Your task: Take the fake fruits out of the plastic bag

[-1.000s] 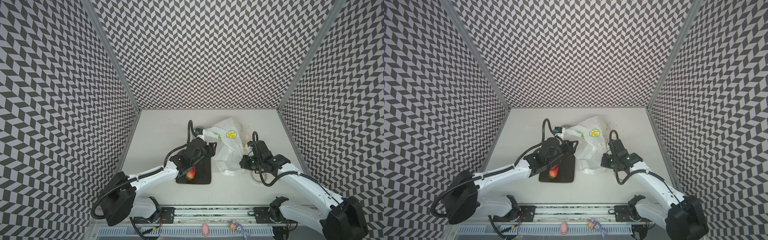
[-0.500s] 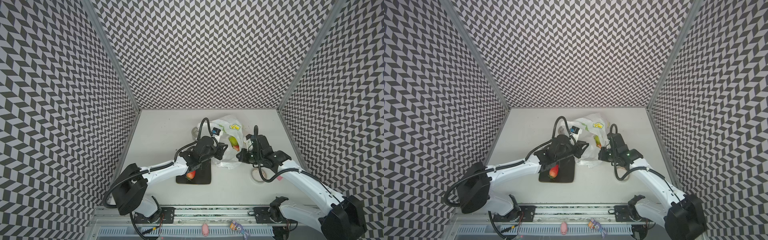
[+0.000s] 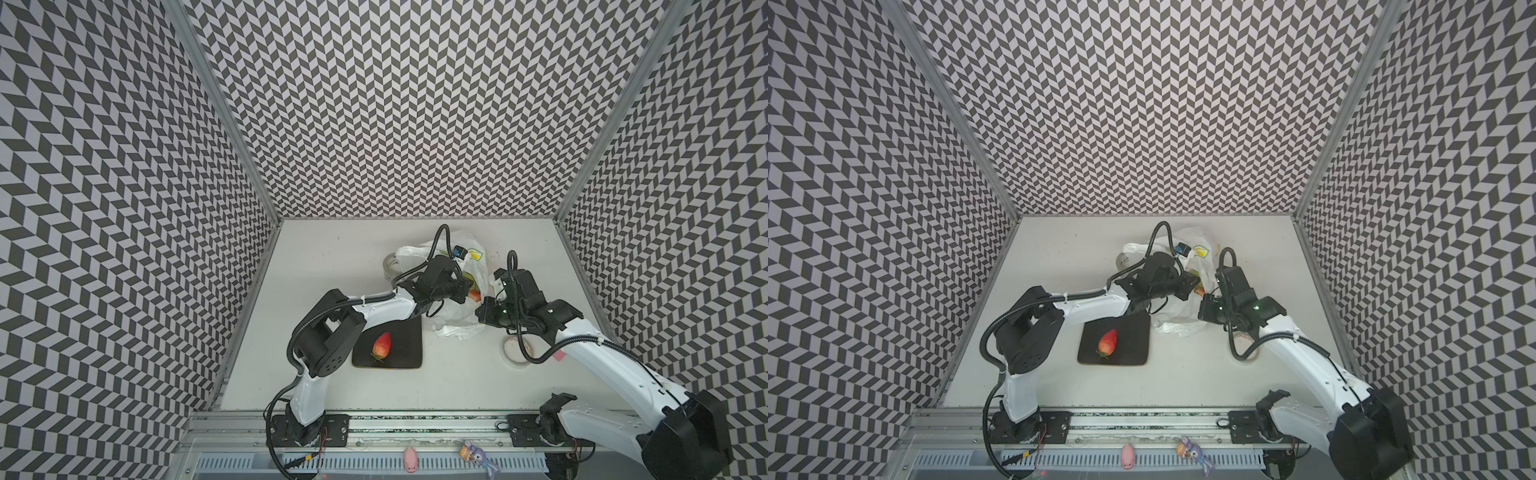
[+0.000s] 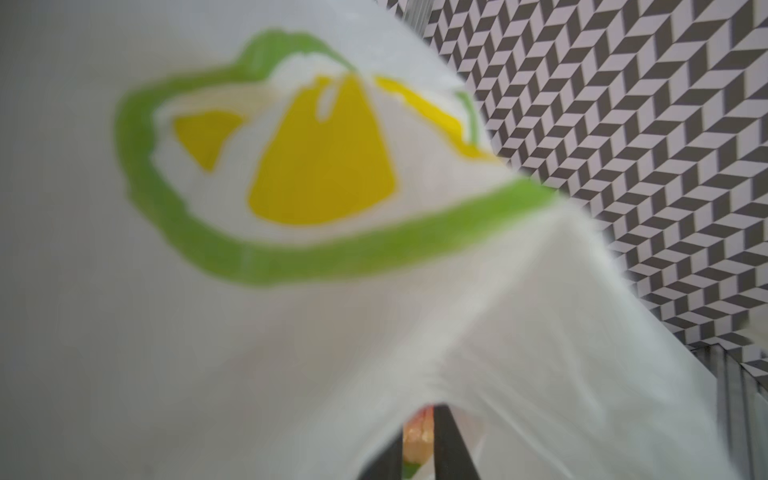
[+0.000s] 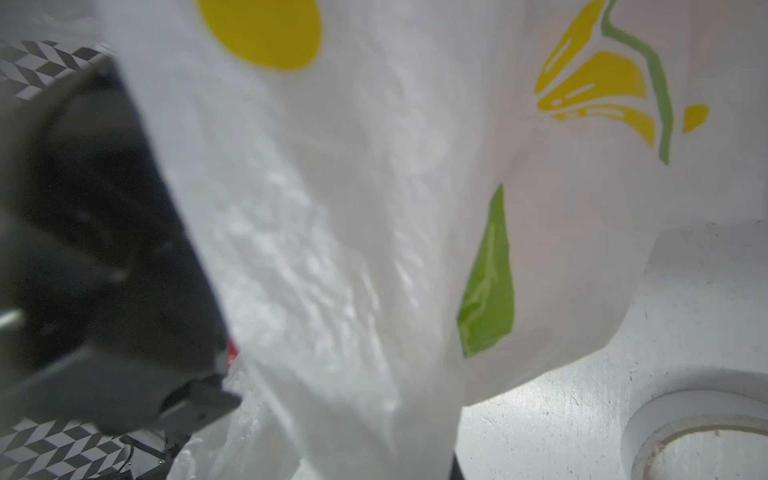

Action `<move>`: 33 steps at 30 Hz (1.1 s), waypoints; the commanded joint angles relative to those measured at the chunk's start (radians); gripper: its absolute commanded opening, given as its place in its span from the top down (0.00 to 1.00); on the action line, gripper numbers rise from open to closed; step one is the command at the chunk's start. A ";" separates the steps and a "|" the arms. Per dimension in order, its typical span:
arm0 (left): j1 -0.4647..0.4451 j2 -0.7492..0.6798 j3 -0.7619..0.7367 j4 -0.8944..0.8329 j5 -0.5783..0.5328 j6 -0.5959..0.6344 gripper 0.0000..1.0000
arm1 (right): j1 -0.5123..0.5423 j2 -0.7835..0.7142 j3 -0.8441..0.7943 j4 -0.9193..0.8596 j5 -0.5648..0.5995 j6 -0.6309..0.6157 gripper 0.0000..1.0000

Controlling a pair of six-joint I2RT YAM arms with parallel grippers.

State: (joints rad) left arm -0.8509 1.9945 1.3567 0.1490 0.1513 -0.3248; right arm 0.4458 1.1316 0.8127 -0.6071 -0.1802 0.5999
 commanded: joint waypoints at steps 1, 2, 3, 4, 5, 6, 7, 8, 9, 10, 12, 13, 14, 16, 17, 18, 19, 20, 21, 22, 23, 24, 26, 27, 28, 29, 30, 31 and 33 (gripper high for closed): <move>0.007 0.046 0.077 -0.125 -0.005 0.036 0.83 | -0.014 0.006 0.016 -0.004 0.056 0.021 1.00; 0.013 0.063 0.089 -0.150 -0.007 0.032 0.83 | -0.021 0.007 0.014 -0.006 0.062 0.020 1.00; 0.017 0.076 0.099 -0.171 -0.004 0.029 0.83 | -0.029 0.007 0.012 -0.007 0.065 0.019 1.00; 0.022 0.089 0.110 -0.197 -0.007 0.029 0.82 | -0.038 0.006 0.006 -0.008 0.066 0.015 1.00; 0.025 0.099 0.117 -0.218 -0.008 0.033 0.81 | -0.047 0.008 -0.003 -0.006 0.066 0.015 1.00; 0.026 0.106 0.122 -0.238 -0.007 0.037 0.81 | -0.055 0.009 -0.012 -0.005 0.063 0.013 1.00; 0.029 0.113 0.126 -0.259 -0.005 0.039 0.80 | -0.063 0.009 -0.023 -0.003 0.062 0.010 1.00; 0.031 0.117 0.127 -0.281 -0.005 0.041 0.80 | -0.069 0.010 -0.032 -0.003 0.062 0.008 1.00; 0.032 0.121 0.126 -0.301 -0.008 0.043 0.80 | -0.072 0.010 -0.040 -0.003 0.063 0.005 1.00; 0.035 0.119 0.121 -0.324 -0.011 0.044 0.80 | -0.076 0.010 -0.045 -0.003 0.063 0.002 1.00; 0.040 0.110 0.092 -0.347 -0.012 0.043 0.80 | -0.081 0.012 -0.053 -0.006 0.065 -0.004 1.00; 0.044 0.100 0.069 -0.350 -0.008 0.039 0.80 | -0.082 0.013 -0.056 -0.006 0.064 -0.005 1.00; 0.046 0.089 0.046 -0.343 -0.003 0.036 0.79 | -0.084 0.016 -0.058 -0.006 0.065 -0.009 1.00; 0.044 0.079 0.007 -0.341 0.006 0.039 0.77 | -0.085 0.024 -0.060 -0.005 0.064 -0.015 1.00; 0.045 0.079 -0.004 -0.345 0.013 0.040 0.76 | -0.087 0.029 -0.058 -0.004 0.063 -0.018 1.00; 0.044 0.082 -0.010 -0.351 0.019 0.042 0.75 | -0.087 0.033 -0.055 -0.005 0.062 -0.020 1.00; 0.042 0.086 -0.016 -0.359 0.024 0.045 0.74 | -0.087 0.038 -0.051 -0.004 0.061 -0.024 1.00; 0.039 0.091 -0.022 -0.364 0.025 0.048 0.74 | -0.088 0.043 -0.045 -0.006 0.059 -0.027 1.00; 0.037 0.097 -0.026 -0.368 0.026 0.050 0.73 | -0.088 0.047 -0.041 -0.007 0.060 -0.028 1.00; 0.034 0.100 -0.032 -0.372 0.025 0.053 0.73 | -0.088 0.050 -0.037 -0.009 0.060 -0.029 1.00; 0.032 0.105 -0.037 -0.374 0.026 0.055 0.73 | -0.088 0.054 -0.034 -0.010 0.061 -0.032 1.00; 0.032 0.108 -0.038 -0.376 0.024 0.055 0.73 | -0.090 0.056 -0.030 -0.012 0.062 -0.033 1.00; 0.032 0.106 -0.041 -0.373 0.019 0.055 0.73 | -0.091 0.058 -0.010 -0.024 0.062 -0.038 1.00; 0.032 0.102 -0.039 -0.369 0.017 0.056 0.73 | -0.093 0.059 0.005 -0.039 0.065 -0.044 1.00; 0.033 0.096 -0.034 -0.367 0.016 0.056 0.73 | -0.094 0.056 0.030 -0.060 0.068 -0.052 0.93; 0.033 0.088 -0.029 -0.362 0.016 0.056 0.73 | -0.096 0.050 0.062 -0.084 0.076 -0.066 0.80; 0.036 0.082 -0.027 -0.357 0.017 0.054 0.73 | -0.096 0.044 0.091 -0.112 0.084 -0.077 0.68; 0.039 0.074 -0.027 -0.346 0.020 0.047 0.73 | -0.098 0.033 0.129 -0.142 0.098 -0.089 0.56; 0.042 0.053 -0.038 -0.311 0.028 0.033 0.72 | -0.101 0.011 0.191 -0.195 0.115 -0.118 0.39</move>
State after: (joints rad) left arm -0.8108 2.0865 1.3426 -0.1562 0.1696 -0.2832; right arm 0.3523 1.1847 0.9195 -0.7464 -0.1081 0.5289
